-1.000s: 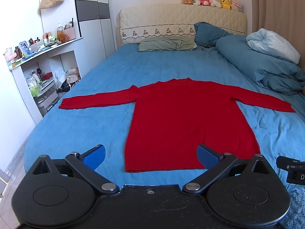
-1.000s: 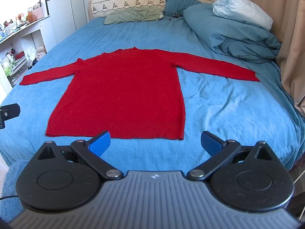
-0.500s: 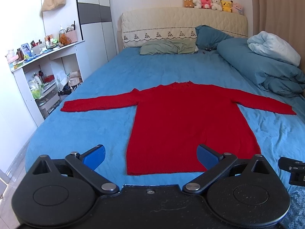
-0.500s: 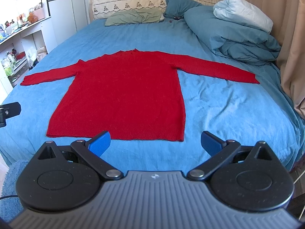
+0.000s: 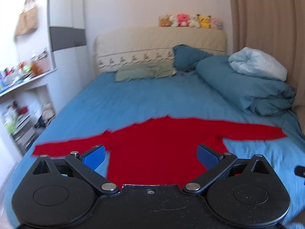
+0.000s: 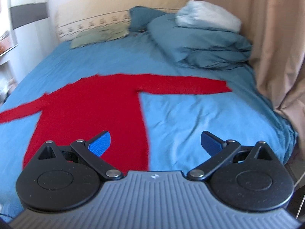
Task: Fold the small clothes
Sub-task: 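Move the right tool to the sweater sleeve and close on it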
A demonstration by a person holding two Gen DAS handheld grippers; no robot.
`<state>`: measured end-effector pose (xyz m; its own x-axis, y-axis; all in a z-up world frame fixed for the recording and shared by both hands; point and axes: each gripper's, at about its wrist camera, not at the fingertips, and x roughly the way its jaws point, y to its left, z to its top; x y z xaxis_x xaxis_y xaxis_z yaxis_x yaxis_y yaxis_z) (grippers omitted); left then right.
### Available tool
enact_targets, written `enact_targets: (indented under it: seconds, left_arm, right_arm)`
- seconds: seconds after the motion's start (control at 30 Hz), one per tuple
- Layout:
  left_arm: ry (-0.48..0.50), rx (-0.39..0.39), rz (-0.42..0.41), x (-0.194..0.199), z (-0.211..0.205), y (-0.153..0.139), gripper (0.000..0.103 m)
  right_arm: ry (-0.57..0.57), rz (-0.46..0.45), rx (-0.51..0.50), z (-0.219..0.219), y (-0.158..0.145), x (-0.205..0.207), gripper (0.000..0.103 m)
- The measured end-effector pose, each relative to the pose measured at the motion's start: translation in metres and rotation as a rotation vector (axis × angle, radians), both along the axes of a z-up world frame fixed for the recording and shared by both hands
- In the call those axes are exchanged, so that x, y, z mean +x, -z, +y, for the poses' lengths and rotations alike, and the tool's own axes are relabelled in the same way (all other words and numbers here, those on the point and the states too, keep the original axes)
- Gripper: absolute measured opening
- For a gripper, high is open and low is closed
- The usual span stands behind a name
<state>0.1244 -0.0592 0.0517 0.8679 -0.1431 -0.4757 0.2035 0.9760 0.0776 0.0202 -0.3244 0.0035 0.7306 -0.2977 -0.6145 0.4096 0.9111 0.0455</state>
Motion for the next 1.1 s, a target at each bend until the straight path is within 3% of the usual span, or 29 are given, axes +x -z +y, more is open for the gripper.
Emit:
enact_targets:
  seconds: [0.13, 0.27, 0.4, 0.6, 0.73, 0.87, 0.97, 1.1]
  left_arm:
    - [0.061, 0.011, -0.003, 0.077, -0.043, 0.002, 0.103]
    - [0.108, 0.023, 0.054, 0.16, -0.091, 0.028, 0.103]
    - [0.138, -0.011, 0.13, 0.242, -0.138, 0.072, 0.103]
    - [0.169, 0.009, 0.265, 0.336, -0.196, 0.155, 0.103]
    - [0.172, 0.016, 0.35, 0.367, -0.22, 0.195, 0.103]
    - [0.163, 0.028, 0.424, 0.39, -0.24, 0.218, 0.103]
    - [0.163, 0.053, 0.474, 0.398, -0.254, 0.232, 0.103]
    - [0.154, 0.102, 0.517, 0.41, -0.267, 0.249, 0.103]
  right_arm:
    - [0.1, -0.026, 0.031, -0.053, 0.007, 0.042, 0.103]
    - [0.19, -0.026, 0.05, -0.104, 0.036, 0.098, 0.103]
    - [0.275, -0.045, 0.074, -0.152, 0.083, 0.152, 0.103]
    - [0.391, -0.059, 0.114, -0.209, 0.168, 0.217, 0.103]
    - [0.445, -0.097, 0.141, -0.239, 0.204, 0.249, 0.103]
    - [0.535, -0.15, 0.191, -0.271, 0.22, 0.267, 0.103]
    - [0.605, -0.166, 0.211, -0.288, 0.226, 0.271, 0.09]
    - [0.644, -0.147, 0.146, -0.296, 0.228, 0.279, 0.072]
